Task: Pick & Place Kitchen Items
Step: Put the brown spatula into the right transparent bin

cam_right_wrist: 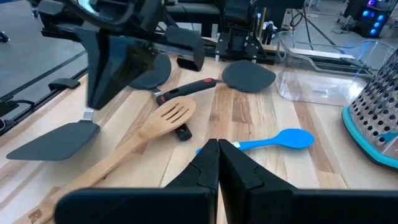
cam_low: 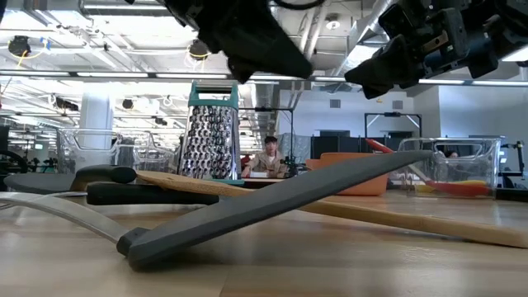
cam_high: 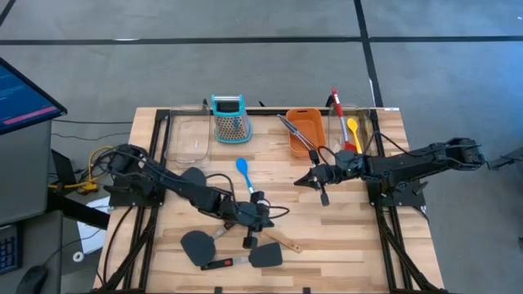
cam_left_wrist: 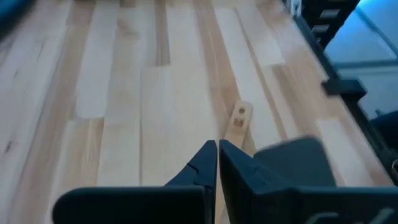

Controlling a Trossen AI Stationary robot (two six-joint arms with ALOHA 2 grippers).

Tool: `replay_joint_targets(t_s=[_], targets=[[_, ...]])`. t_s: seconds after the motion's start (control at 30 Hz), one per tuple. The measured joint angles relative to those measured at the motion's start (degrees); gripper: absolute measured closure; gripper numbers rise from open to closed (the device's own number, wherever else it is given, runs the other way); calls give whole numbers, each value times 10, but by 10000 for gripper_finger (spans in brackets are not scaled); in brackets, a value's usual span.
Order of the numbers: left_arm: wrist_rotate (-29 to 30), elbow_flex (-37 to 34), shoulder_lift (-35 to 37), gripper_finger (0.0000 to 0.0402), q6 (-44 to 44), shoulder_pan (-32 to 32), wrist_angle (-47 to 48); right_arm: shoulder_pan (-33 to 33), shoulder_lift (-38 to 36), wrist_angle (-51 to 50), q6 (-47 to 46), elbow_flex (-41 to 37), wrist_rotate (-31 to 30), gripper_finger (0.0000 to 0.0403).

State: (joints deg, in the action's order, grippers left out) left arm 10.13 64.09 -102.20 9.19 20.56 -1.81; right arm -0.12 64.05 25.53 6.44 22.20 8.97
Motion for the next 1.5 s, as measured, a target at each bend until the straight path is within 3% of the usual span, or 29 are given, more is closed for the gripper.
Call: replay_joint_targets(t_s=[0.5, 1.5], targets=[[3, -26, 13, 398, 1, 0, 57, 0, 0, 2, 1, 0, 0, 403], [2, -55, 13, 398, 33, 0, 56, 0, 0, 2, 0, 0, 0, 403]])
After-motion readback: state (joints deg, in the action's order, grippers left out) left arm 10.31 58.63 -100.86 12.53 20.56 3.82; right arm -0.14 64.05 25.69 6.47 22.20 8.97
